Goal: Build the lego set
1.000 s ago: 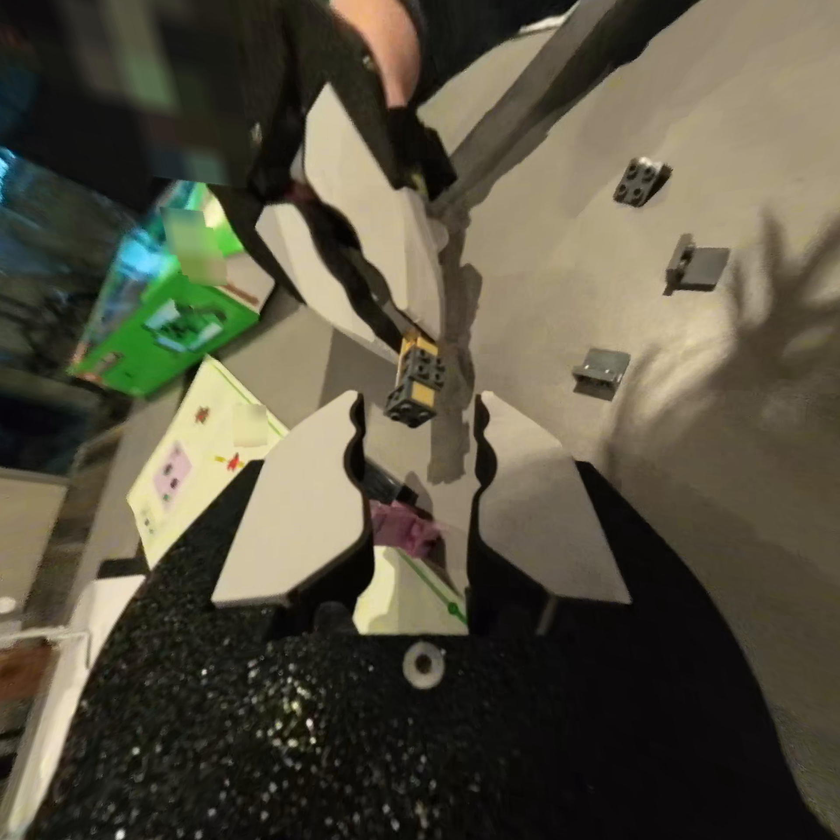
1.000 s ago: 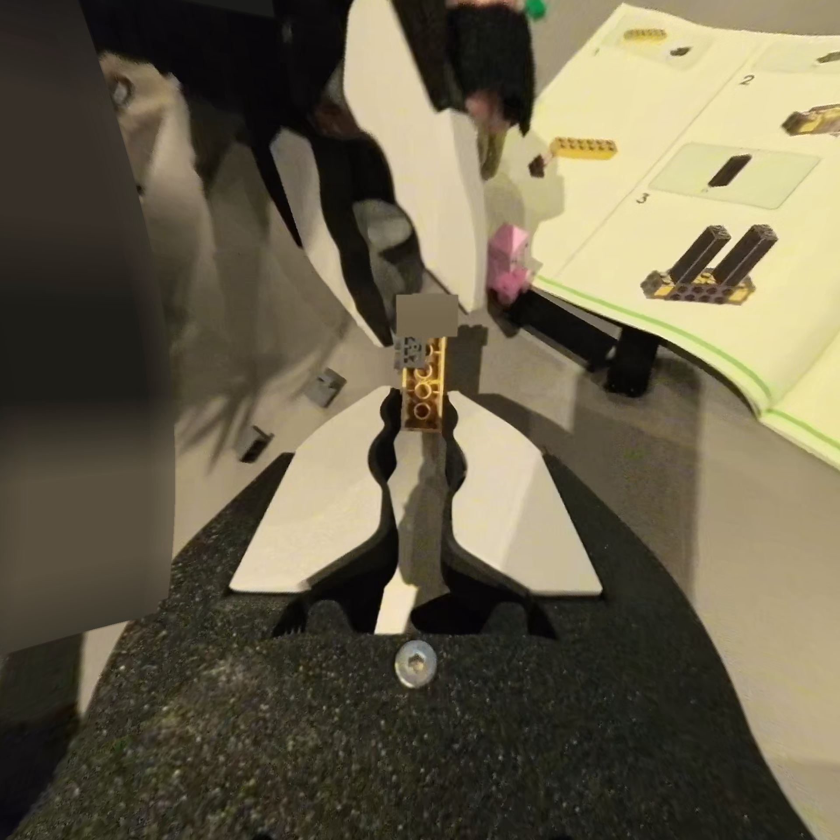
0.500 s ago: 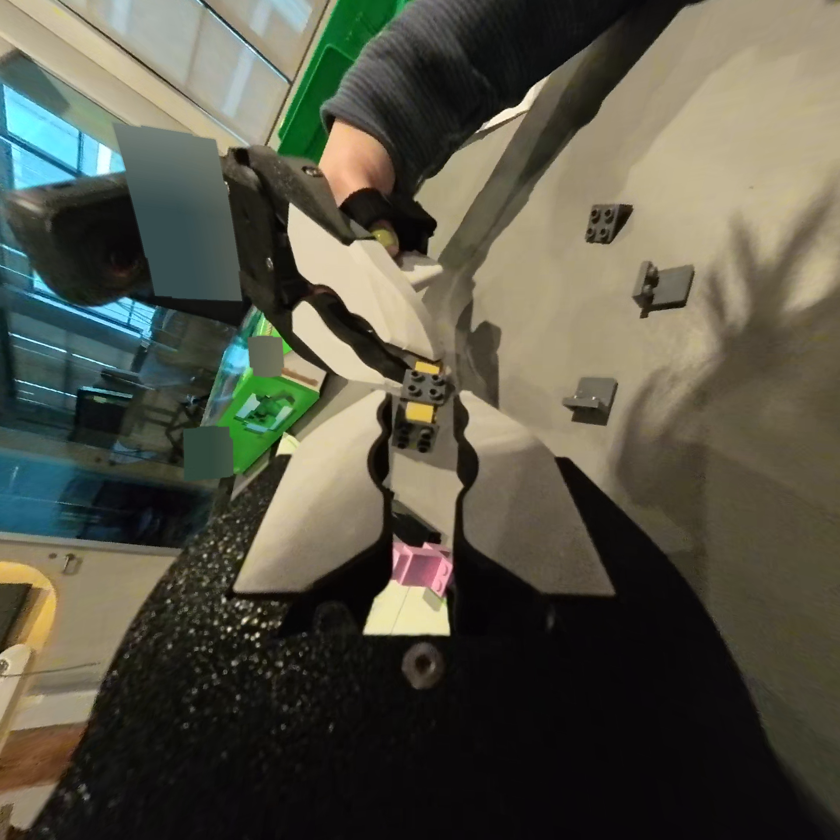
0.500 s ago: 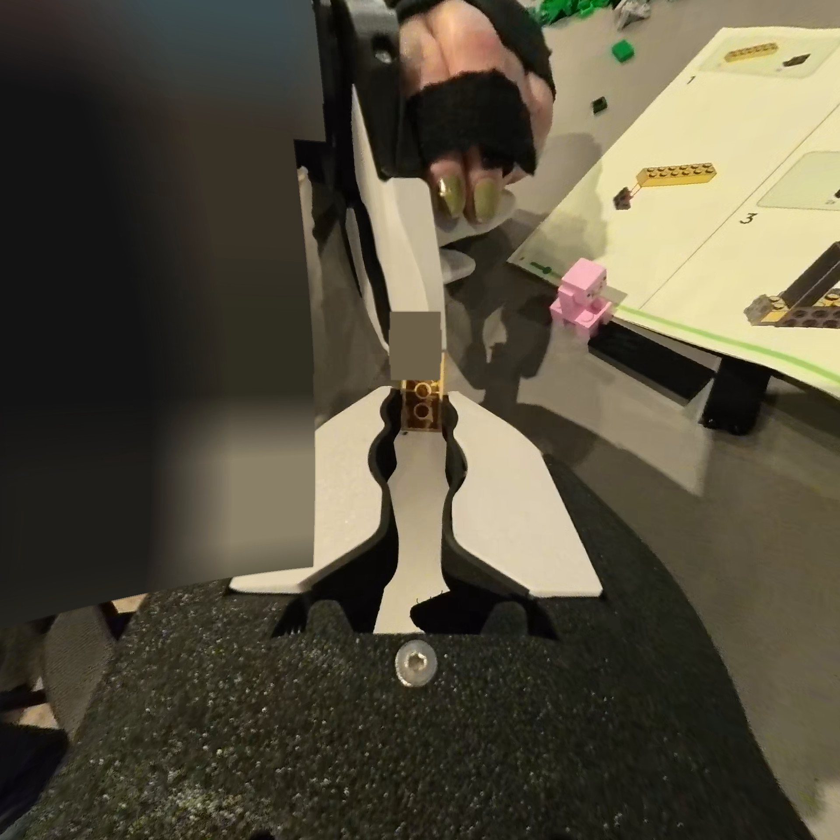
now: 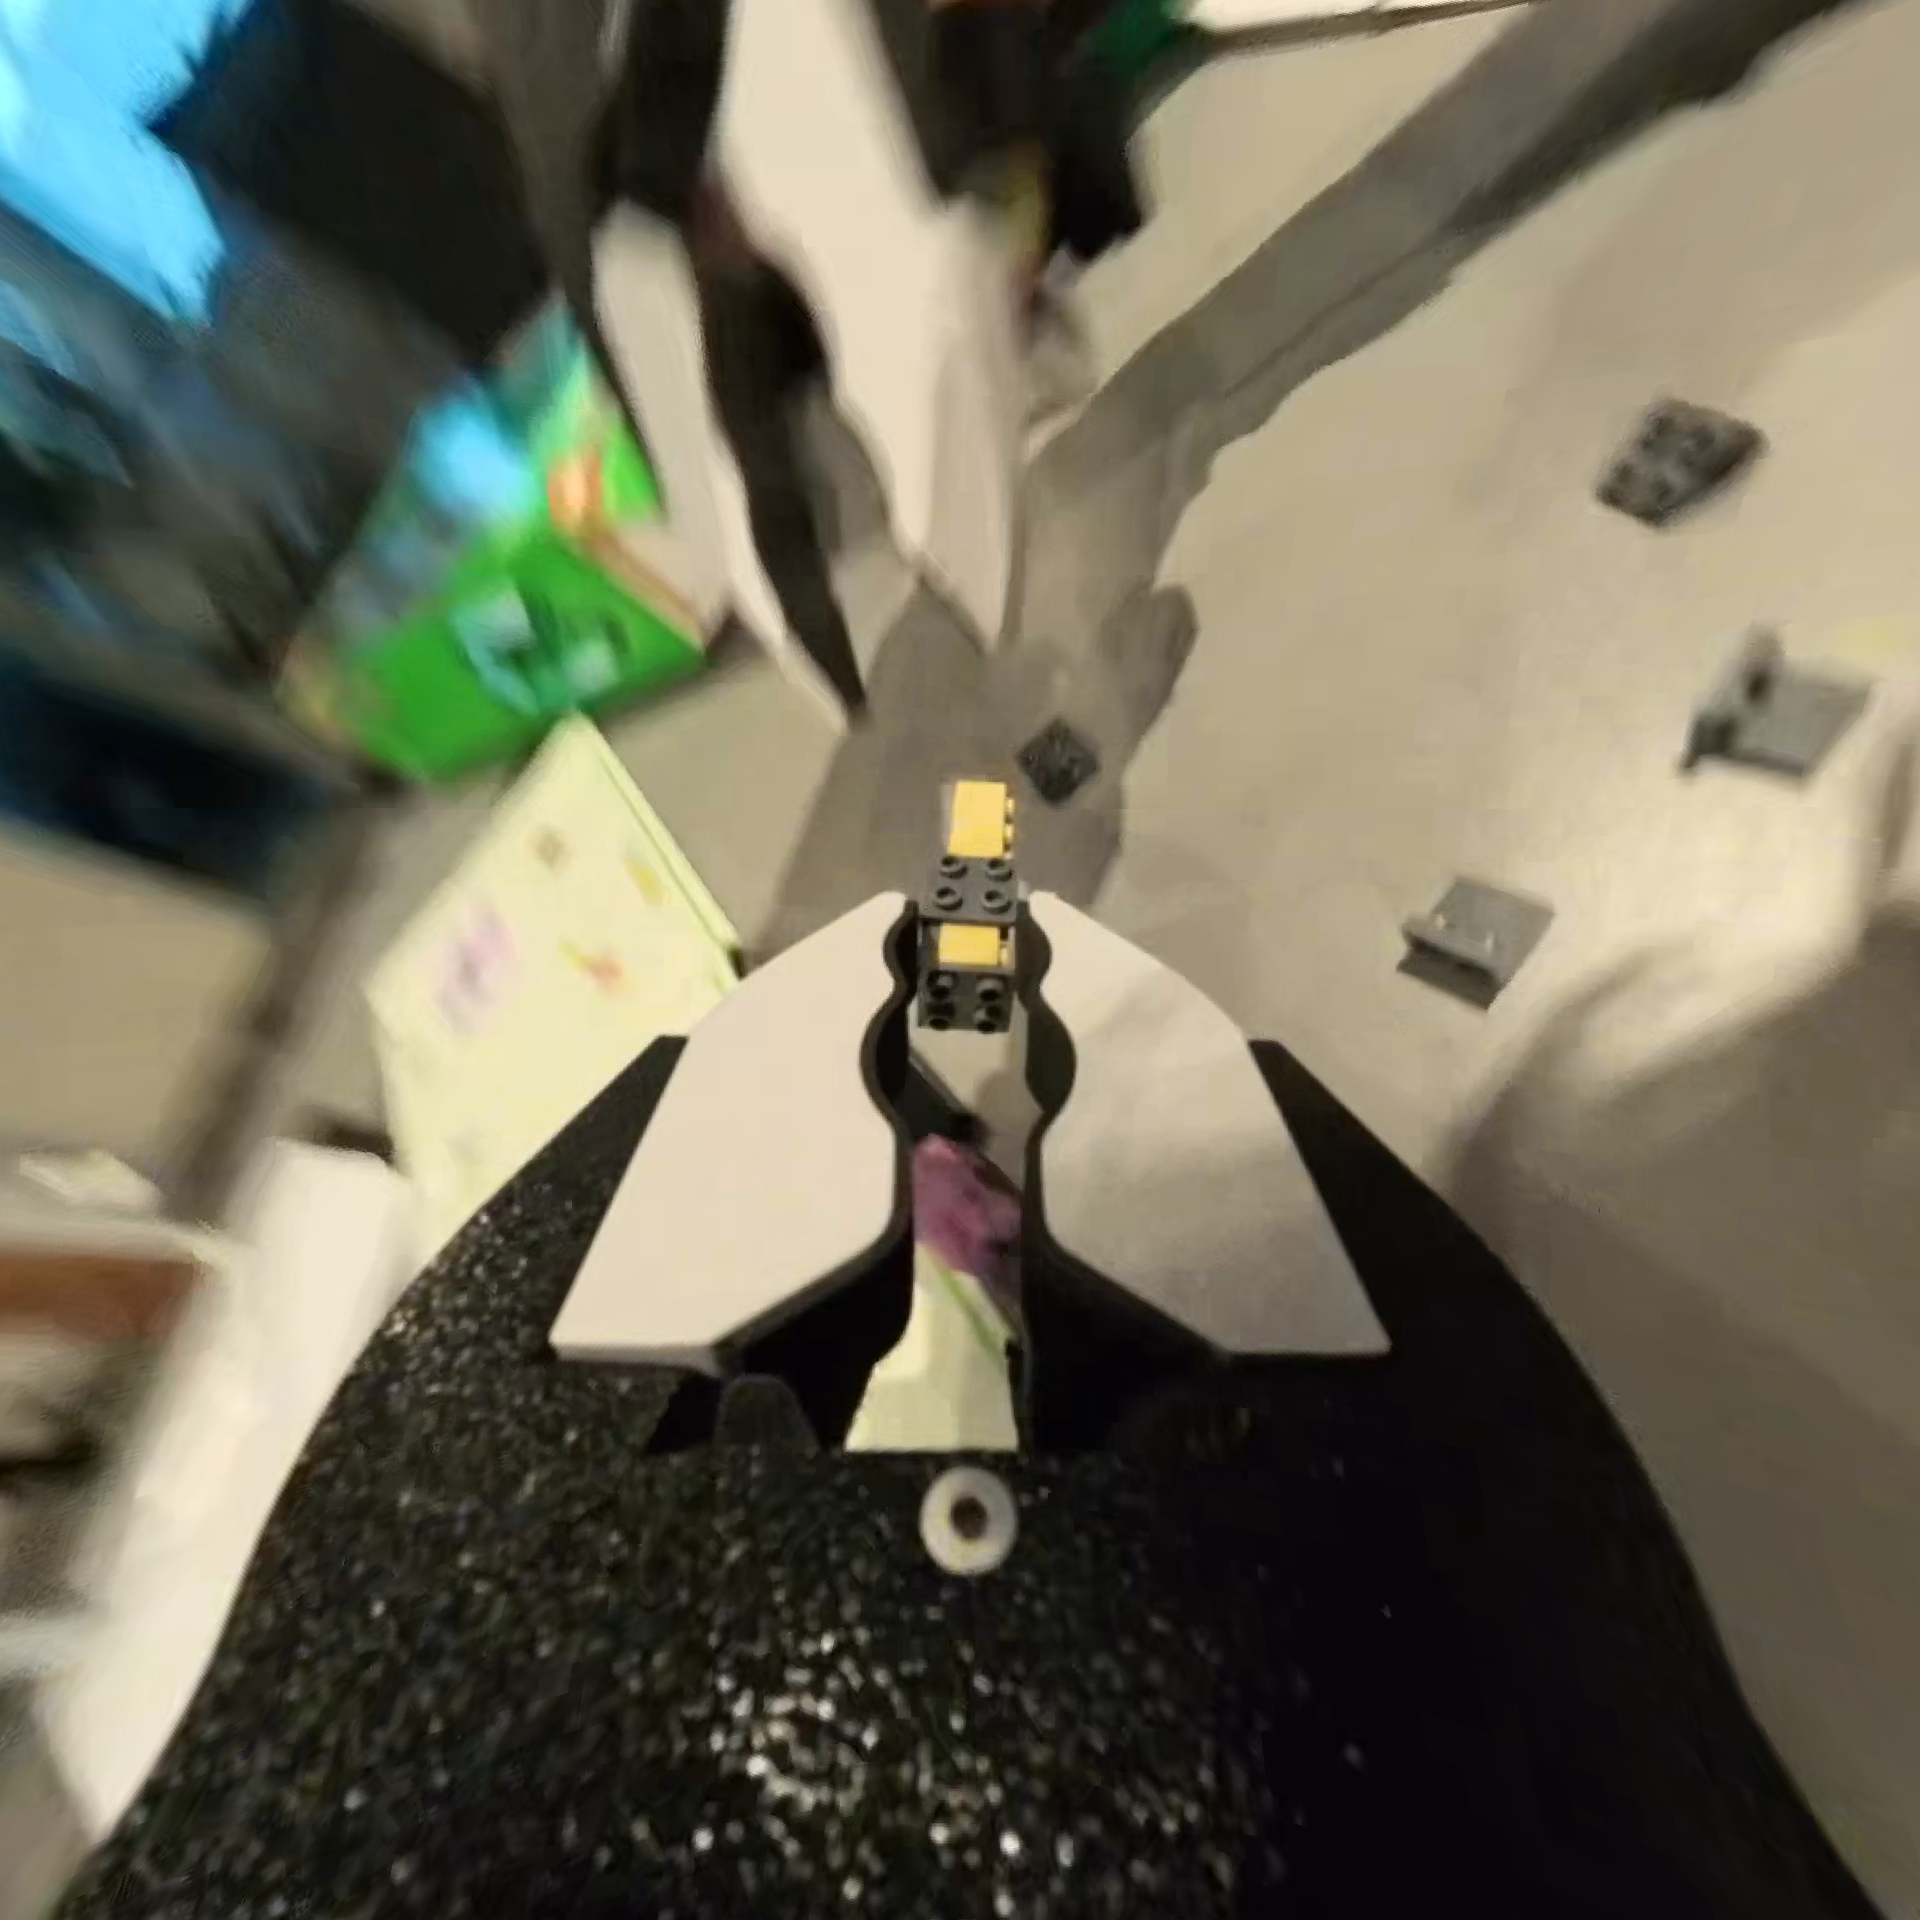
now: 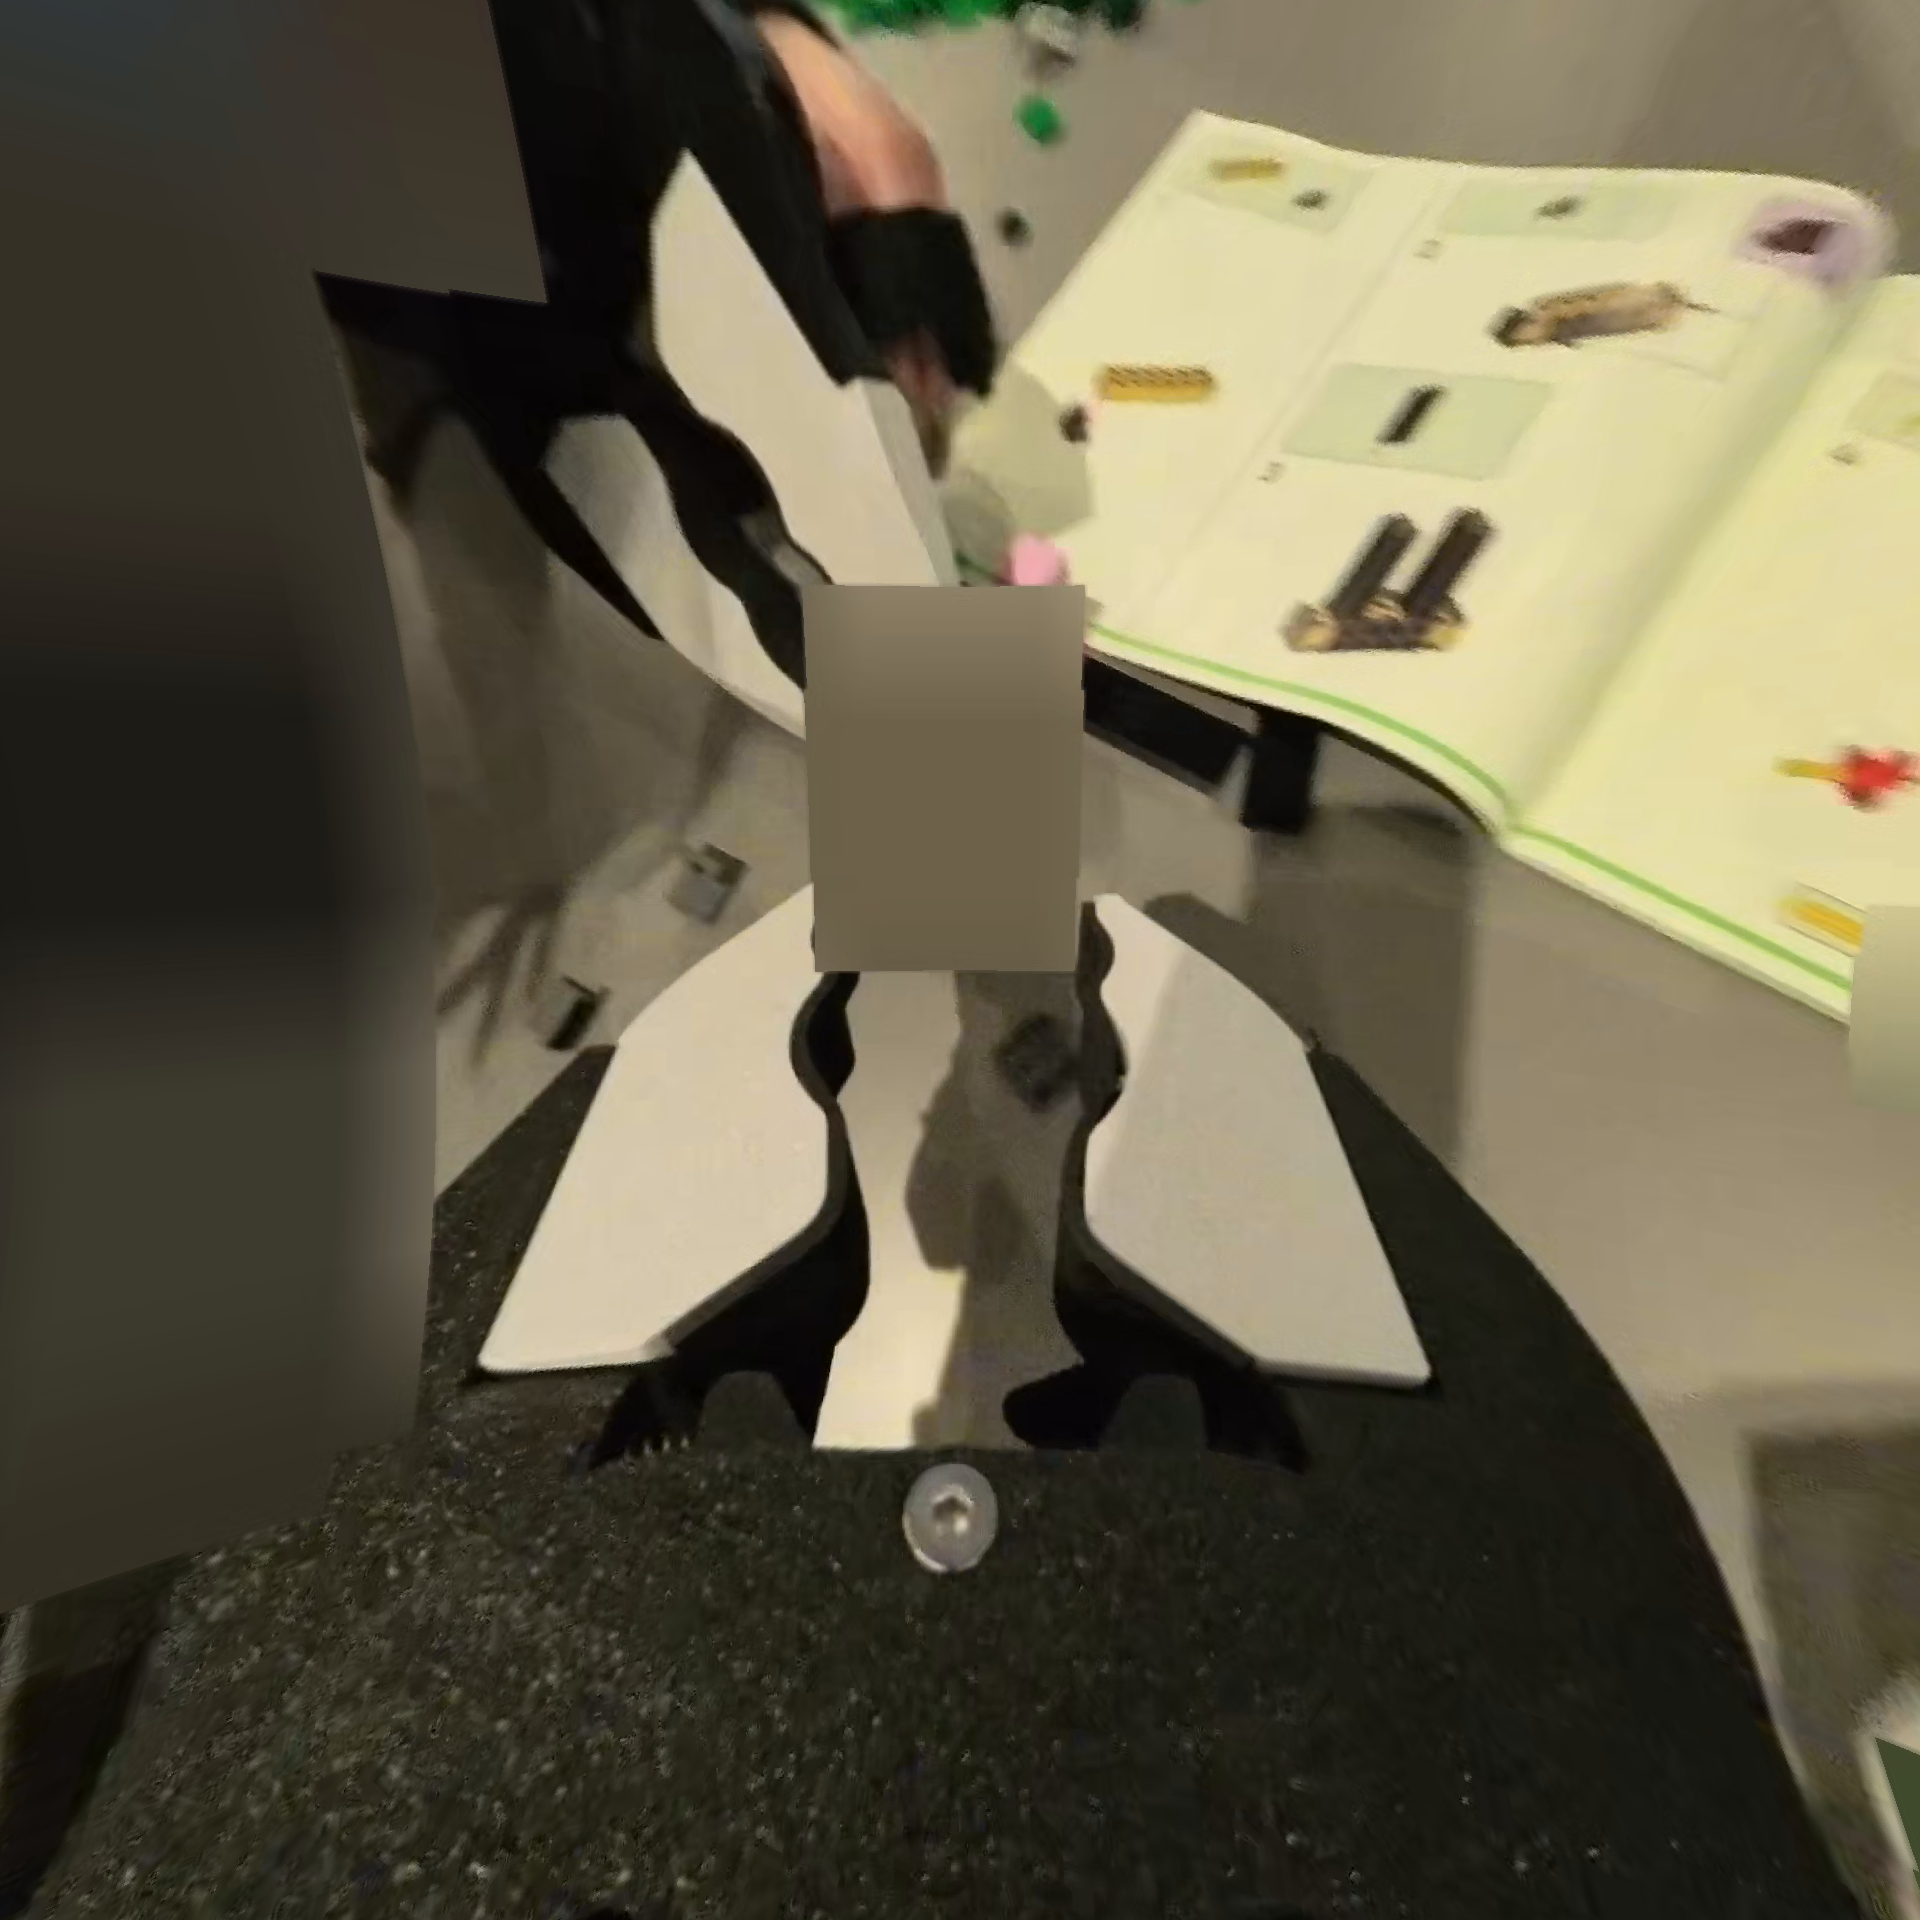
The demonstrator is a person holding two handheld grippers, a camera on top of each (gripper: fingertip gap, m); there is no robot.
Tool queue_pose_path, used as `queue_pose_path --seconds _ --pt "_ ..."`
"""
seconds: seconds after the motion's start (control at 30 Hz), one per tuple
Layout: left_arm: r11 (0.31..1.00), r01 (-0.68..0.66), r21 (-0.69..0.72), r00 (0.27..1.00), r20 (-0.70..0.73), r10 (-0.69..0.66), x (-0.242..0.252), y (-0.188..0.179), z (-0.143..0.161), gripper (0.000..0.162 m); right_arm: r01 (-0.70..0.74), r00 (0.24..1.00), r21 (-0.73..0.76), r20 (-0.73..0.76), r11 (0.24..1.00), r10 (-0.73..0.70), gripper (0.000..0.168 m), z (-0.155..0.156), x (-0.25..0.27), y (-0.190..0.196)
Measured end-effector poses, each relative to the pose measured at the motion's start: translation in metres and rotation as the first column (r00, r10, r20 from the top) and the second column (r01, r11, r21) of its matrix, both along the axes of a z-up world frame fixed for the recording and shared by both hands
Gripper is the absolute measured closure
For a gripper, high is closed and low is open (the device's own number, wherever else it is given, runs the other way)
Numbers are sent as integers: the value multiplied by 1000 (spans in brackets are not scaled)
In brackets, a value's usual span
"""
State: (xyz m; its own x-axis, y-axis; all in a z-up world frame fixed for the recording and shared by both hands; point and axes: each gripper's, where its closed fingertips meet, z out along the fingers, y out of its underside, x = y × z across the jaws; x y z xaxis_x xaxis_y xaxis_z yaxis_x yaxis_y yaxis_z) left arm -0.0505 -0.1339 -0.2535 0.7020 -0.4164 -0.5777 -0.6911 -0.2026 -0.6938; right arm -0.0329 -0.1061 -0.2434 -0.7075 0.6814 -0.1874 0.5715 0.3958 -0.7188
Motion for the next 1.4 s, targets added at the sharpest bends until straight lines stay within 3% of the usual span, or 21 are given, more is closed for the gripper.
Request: queue_pose_path --seconds 0.03,0.17,0.3,0.37,0.53,0.7,0.8,0.9,1.03,1.17,1.27,1.4 --pt "997 -45 -56 997 63 48 -2 0 -4 145 33 999 50 -7 998 -33 129 0 1 8" --pt "970 -89 -224 952 266 149 2 -3 -13 145 125 992 156 -54 980 -118 136 -8 6 21" --pt "958 -61 -279 910 379 168 4 -5 -18 145 135 988 293 -114 947 -105 138 -34 13 26" --pt "955 -68 -290 907 381 180 1 -5 -22 145 121 988 336 -136 934 -80 142 -41 13 29" --pt "954 -88 -286 913 360 192 -4 -5 -25 145 224 974 248 -77 942 -211 145 -36 8 26" --pt "952 -69 -298 897 399 190 -1 -5 -31 145 456 890 330 -158 827 -427 147 -39 9 35" --pt "955 -67 -288 895 406 186 0 -4 -31 145 551 835 311 -207 774 -510 168 -36 11 30" --pt "957 -73 -282 901 393 185 -2 -4 -32 145 571 820 237 -213 786 -532 168 -32 10 10" --pt "946 -74 -315 897 393 201 -2 -5 -36 145 576 817 271 -158 771 -555 168 -51 8 4" --pt "943 -89 -320 900 380 214 -5 -6 -37 145 578 811 339 -141 742 -568 168 -60 11 12" --pt "936 -105 -337 908 351 228 -7 -7 -41 145 616 776 401 -160 678 -610 168 -58 21 35" --pt "934 -114 -339 922 315 226 -7 -7 -44 145 664 741 298 -146 685 -655 168 -50 19 33"
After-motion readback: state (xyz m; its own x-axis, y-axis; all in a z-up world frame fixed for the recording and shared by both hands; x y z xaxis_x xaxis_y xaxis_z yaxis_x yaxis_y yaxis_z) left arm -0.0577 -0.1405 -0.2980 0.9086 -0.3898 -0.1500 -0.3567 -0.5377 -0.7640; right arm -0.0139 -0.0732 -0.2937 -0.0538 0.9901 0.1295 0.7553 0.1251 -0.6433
